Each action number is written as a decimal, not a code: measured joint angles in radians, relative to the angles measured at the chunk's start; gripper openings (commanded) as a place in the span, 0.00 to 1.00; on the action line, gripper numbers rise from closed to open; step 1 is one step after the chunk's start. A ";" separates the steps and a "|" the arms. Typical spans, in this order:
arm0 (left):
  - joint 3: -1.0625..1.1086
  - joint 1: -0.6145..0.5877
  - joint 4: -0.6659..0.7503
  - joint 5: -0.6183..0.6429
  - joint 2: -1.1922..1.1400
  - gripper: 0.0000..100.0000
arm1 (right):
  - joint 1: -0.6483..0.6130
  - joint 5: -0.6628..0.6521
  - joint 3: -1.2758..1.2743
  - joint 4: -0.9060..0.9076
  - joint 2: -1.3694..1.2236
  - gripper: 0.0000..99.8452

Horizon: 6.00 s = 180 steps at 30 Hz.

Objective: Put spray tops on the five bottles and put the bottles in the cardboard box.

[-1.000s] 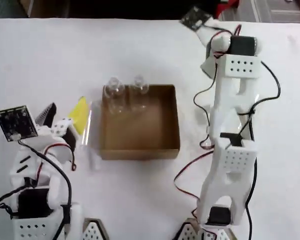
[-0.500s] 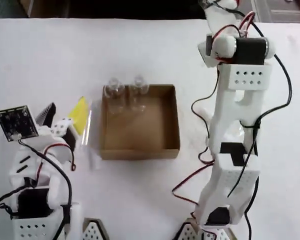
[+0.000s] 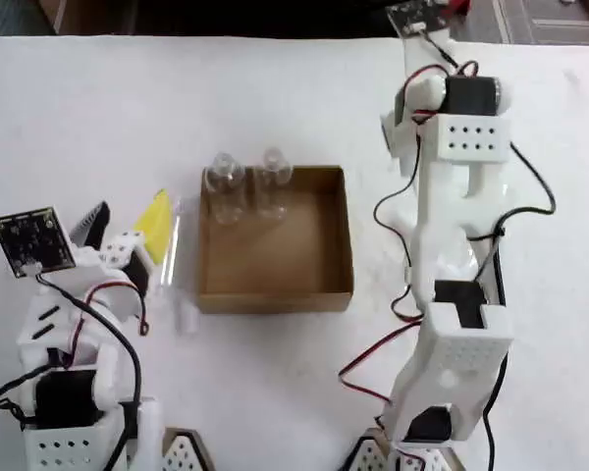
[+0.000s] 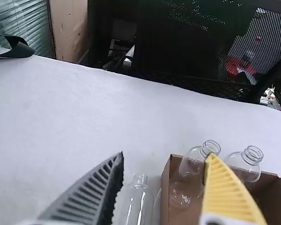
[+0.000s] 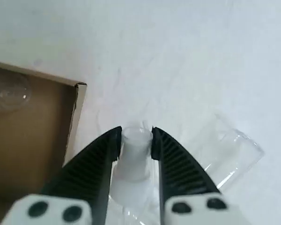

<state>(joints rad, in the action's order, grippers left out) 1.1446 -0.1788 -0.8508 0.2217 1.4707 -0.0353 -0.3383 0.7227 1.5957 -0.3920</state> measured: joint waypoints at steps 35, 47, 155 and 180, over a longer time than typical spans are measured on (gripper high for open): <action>0.078 0.000 0.109 -0.002 0.000 0.26 | -0.017 0.118 -1.293 -0.999 0.787 0.02; 0.078 0.000 0.109 -0.002 0.000 0.26 | -0.015 0.189 -1.834 -1.444 1.241 0.02; 0.206 -0.196 0.385 -0.002 -0.002 0.02 | -0.655 -0.035 -1.039 -1.741 0.555 0.02; 0.206 -0.196 0.385 -0.002 -0.002 0.02 | -0.657 -0.035 -1.212 -1.837 0.554 0.02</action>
<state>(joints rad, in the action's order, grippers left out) 1.3502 -0.3751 -0.4657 0.2202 1.4691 -0.6920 -0.3736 -0.4895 -0.2409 0.1619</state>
